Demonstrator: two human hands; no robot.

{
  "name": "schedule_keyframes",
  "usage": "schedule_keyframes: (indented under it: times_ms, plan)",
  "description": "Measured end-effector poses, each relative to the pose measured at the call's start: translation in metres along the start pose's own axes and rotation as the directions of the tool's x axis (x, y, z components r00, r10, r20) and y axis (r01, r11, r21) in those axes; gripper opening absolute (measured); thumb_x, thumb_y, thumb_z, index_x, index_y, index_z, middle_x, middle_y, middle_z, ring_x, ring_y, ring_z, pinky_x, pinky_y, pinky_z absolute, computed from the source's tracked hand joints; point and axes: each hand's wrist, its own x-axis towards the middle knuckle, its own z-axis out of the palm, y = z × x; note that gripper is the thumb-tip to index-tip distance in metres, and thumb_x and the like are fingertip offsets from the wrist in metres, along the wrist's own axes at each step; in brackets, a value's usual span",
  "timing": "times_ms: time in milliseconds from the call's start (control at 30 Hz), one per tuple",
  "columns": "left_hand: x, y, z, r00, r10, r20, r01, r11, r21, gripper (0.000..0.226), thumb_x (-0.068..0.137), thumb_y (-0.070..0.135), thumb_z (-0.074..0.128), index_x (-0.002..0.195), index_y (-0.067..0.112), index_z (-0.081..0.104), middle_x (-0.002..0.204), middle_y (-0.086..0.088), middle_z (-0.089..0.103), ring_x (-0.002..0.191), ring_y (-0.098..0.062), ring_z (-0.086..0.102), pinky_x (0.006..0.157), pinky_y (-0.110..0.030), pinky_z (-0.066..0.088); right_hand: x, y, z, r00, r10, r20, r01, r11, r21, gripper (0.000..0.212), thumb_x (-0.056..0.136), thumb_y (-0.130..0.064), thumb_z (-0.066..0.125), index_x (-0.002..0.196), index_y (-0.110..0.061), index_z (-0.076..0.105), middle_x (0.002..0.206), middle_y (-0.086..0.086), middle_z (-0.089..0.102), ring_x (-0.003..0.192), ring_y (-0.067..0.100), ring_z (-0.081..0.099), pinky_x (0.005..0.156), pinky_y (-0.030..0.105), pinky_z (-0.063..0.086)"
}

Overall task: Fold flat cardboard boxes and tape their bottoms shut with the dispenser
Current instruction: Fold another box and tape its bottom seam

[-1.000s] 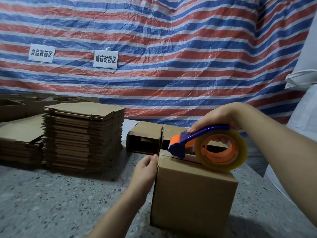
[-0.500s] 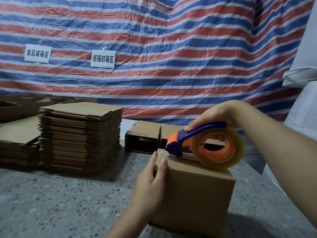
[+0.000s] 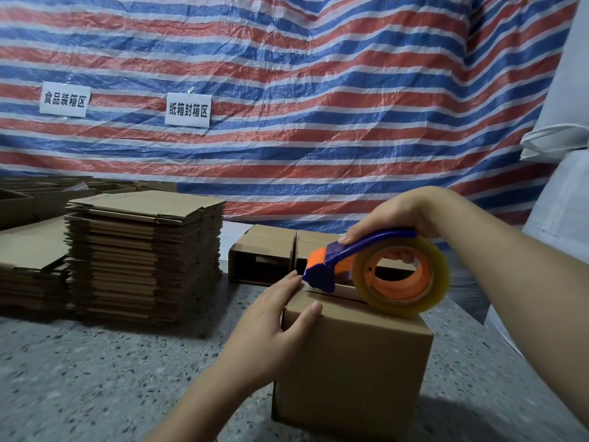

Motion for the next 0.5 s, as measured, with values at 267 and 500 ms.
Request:
schedule_keyframes:
  times_ms: [267,500]
  plan:
    - [0.003,-0.002,-0.011,0.995,0.097,0.029,-0.101,0.929,0.357,0.081,0.081,0.081,0.015,0.149,0.042,0.035,0.154,0.026,0.033,0.137,0.002,0.035,0.113,-0.027,0.028,-0.003,-0.006,-0.005,0.999,0.007,0.049,0.0,0.989,-0.146,0.072,0.061,-0.065,0.074,0.111,-0.014,0.07,0.081,0.003,0.075,0.06,0.011,0.068,0.053,0.023,0.054]
    - [0.006,-0.005,-0.014,0.992,0.118,0.049,-0.128,0.881,0.455,0.085,0.08,0.081,0.008,0.147,0.039,0.039,0.153,0.026,0.034,0.134,0.002,0.041,0.107,-0.025,0.032,-0.007,0.001,-0.018,0.995,0.084,0.061,-0.068,0.972,-0.226,0.072,0.063,-0.07,0.071,0.104,-0.011,0.073,0.078,0.007,0.074,0.061,0.017,0.069,0.055,0.026,0.055]
